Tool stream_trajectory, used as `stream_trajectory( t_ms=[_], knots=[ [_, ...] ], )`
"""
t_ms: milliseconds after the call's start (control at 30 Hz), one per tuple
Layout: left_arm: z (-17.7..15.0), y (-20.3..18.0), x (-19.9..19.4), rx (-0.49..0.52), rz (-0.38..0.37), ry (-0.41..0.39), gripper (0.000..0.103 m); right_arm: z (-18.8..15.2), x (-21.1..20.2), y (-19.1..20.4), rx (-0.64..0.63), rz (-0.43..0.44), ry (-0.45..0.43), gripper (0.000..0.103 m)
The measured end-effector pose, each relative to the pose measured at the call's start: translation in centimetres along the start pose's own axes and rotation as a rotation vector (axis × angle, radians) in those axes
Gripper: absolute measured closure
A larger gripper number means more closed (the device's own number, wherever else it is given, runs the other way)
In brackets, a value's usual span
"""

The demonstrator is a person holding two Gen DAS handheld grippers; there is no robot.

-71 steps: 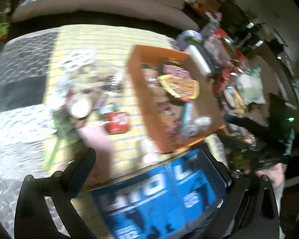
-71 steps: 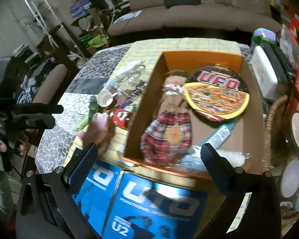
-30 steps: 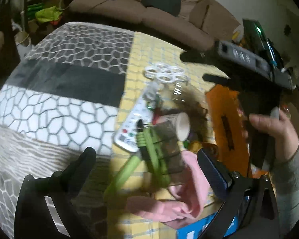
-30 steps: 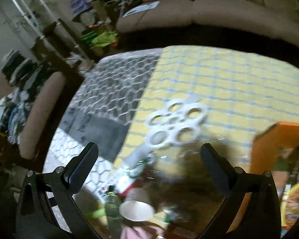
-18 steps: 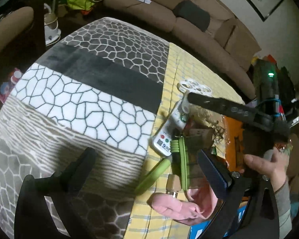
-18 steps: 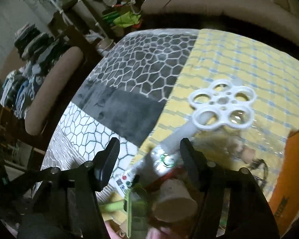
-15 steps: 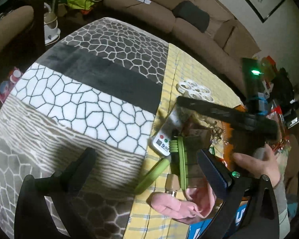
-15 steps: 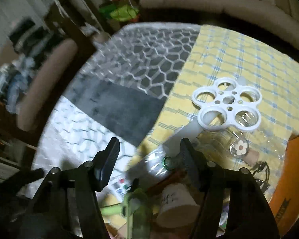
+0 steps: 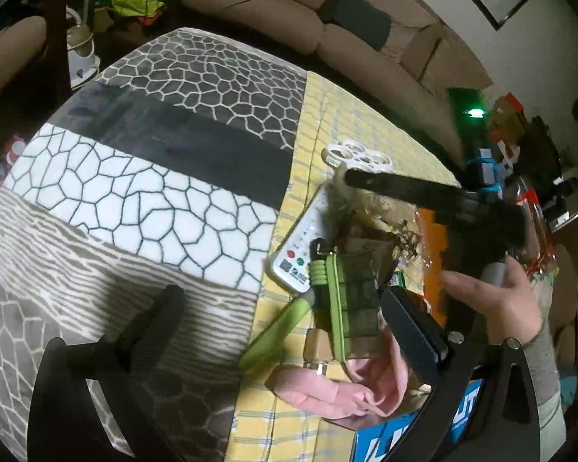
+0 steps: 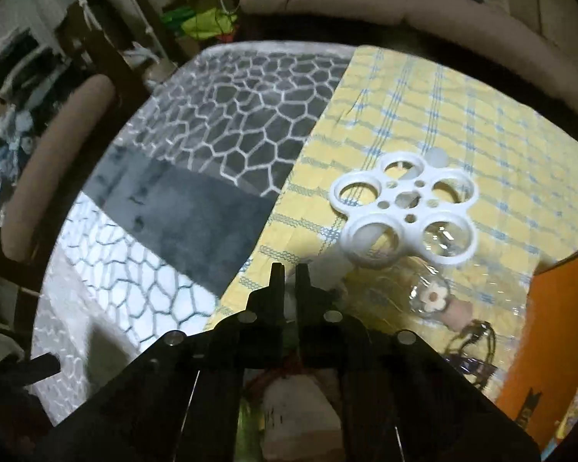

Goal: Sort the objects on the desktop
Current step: 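Reach the right gripper toward the white paper cup on the table, then grasp the white paper cup with the right gripper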

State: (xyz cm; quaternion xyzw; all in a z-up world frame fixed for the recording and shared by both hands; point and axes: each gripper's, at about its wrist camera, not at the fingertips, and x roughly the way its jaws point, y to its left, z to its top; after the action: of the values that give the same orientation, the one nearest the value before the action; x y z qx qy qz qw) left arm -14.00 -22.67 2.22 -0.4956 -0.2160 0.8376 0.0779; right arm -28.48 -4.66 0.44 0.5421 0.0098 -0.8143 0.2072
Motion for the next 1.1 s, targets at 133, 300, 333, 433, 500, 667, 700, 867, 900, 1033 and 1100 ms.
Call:
stream_trajectory(
  t_ms=[133, 300, 333, 433, 500, 667, 700, 867, 900, 1033, 1100],
  knots=[
    [0.0, -0.1, -0.1, 0.0, -0.008, -0.001, 0.0, -0.6, -4.1, -0.5, 0.026, 0.11, -0.047, 0.097],
    [0.1, -1.9, -0.5, 0.089, -0.045, -0.046, 0.0, -1.9, -10.4, -1.2, 0.065, 0.234, -0.122, 0.102],
    [0.0, -2.7, -0.5, 0.132, -0.039, -0.059, 0.0, -2.1, -11.4, -1.2, 0.056, 0.231, -0.128, 0.102],
    [-0.6, -4.6, 0.3, 0.227, 0.011, -0.061, 0.0, -2.9, -13.3, -1.0, 0.046, 0.204, -0.116, 0.101],
    [-0.9, -4.9, 0.8, 0.225, 0.013, -0.043, 0.0, -3.7, -13.9, -1.0, 0.032, 0.204, -0.106, 0.097],
    [-1.7, -5.8, 1.7, 0.267, 0.012, -0.002, 0.0, -7.1, -14.4, -2.3, 0.033, 0.141, -0.066, 0.085],
    [-1.9, -5.8, 1.9, 0.265, 0.006, 0.008, 0.0, -7.8, -14.1, -2.6, 0.026, 0.124, -0.056, 0.081],
    [-1.3, -2.9, 1.6, 0.101, -0.023, 0.018, 0.0, -9.4, -12.1, -3.5, 0.029, 0.121, -0.01, 0.075],
    [-1.1, -2.5, 1.6, 0.082, -0.021, 0.013, 0.0, -9.5, -11.7, -3.5, 0.031, 0.13, -0.007, 0.074],
    [-0.5, -1.3, 1.3, 0.058, -0.01, 0.004, 0.0, -9.1, -10.4, -2.6, 0.014, 0.137, -0.009, 0.069],
    [-0.5, -1.4, 1.3, 0.058, -0.012, 0.007, 0.0, -8.7, -9.4, -2.2, 0.018, 0.142, -0.007, 0.065]
  ],
)
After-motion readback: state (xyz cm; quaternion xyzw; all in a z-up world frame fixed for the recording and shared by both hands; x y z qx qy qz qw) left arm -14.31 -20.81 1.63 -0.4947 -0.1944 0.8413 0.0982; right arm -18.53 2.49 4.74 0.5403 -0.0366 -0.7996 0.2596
